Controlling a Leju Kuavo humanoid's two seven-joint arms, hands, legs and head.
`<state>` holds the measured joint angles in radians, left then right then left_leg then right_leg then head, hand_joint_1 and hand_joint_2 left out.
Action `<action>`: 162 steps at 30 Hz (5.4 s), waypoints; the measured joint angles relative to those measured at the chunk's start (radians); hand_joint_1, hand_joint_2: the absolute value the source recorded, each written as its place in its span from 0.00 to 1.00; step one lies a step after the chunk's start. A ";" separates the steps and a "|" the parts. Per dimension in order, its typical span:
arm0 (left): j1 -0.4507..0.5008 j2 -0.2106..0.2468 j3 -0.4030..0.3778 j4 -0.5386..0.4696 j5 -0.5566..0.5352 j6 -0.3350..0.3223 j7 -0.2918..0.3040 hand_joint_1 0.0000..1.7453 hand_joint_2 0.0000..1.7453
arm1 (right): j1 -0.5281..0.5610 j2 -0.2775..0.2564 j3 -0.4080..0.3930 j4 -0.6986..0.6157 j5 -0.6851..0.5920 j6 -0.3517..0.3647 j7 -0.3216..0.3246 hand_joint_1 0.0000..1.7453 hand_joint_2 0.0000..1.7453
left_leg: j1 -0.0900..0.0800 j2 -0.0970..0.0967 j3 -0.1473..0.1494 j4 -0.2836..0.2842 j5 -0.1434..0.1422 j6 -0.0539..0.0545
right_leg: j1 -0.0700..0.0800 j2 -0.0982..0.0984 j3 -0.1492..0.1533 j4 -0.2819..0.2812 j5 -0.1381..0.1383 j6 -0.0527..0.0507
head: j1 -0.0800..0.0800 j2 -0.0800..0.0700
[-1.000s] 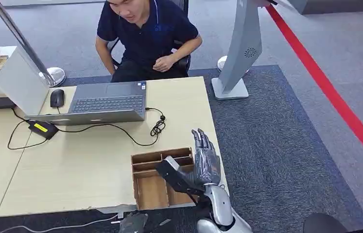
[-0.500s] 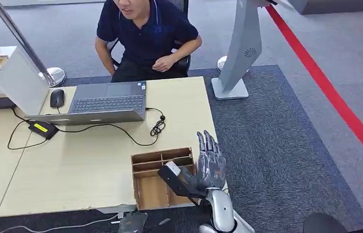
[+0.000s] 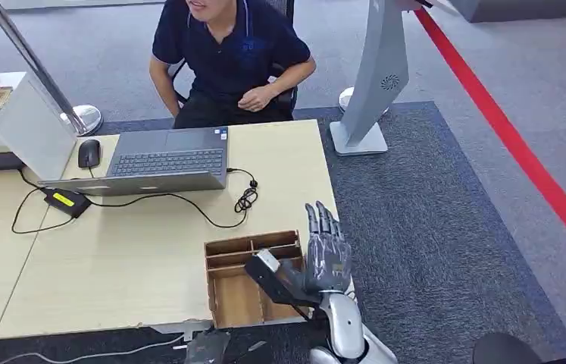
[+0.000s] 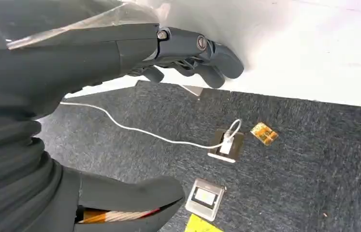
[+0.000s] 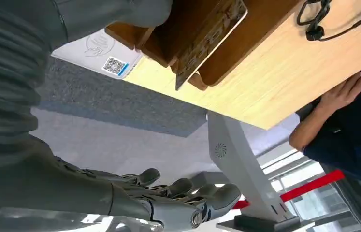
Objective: Pass the card to the sensor for recognition and then transmit it.
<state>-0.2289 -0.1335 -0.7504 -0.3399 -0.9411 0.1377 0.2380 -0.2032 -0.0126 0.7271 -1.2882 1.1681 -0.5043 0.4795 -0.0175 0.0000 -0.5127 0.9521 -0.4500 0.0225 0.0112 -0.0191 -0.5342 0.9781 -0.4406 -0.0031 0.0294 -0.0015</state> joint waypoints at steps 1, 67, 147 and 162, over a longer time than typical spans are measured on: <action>0.000 0.000 0.000 0.000 -0.001 0.000 0.000 0.00 1.00 | -0.001 0.001 0.000 0.001 0.000 0.000 -0.001 0.00 1.00 | 0.000 0.000 0.000 0.000 0.000 0.000 | 0.000 0.000 0.000 0.000 0.000 0.000 | 0.000 0.000; 0.000 -0.006 0.024 0.000 -0.029 -0.003 -0.005 0.00 1.00 | -0.020 0.023 0.000 0.057 -0.004 -0.024 -0.016 0.00 1.00 | 0.000 0.000 0.000 0.000 0.000 0.000 | 0.000 0.000 0.000 0.000 0.000 0.000 | 0.000 0.000; 0.000 -0.011 0.024 0.000 -0.041 -0.014 -0.007 0.00 1.00 | -0.021 0.027 0.000 0.058 -0.006 -0.011 -0.016 0.17 1.00 | 0.000 0.000 0.000 0.000 0.000 0.000 | 0.000 0.000 0.000 0.000 0.000 0.000 | 0.000 0.000; -0.001 -0.011 0.024 0.000 -0.043 -0.021 -0.007 0.00 1.00 | -0.021 0.027 0.000 0.058 -0.008 -0.005 -0.016 0.25 1.00 | 0.000 0.000 0.000 0.000 0.000 0.000 | 0.000 0.000 0.000 0.000 0.000 0.000 | 0.000 0.000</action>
<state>-0.2294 -0.1450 -0.7259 -0.3399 -0.9846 0.1167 0.2312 -0.2239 0.0149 0.7271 -1.2306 1.1604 -0.5093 0.4639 -0.0175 0.0000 -0.5128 0.9521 -0.4500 0.0224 0.0112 -0.0191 -0.5344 0.9781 -0.4407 -0.0031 0.0290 -0.0015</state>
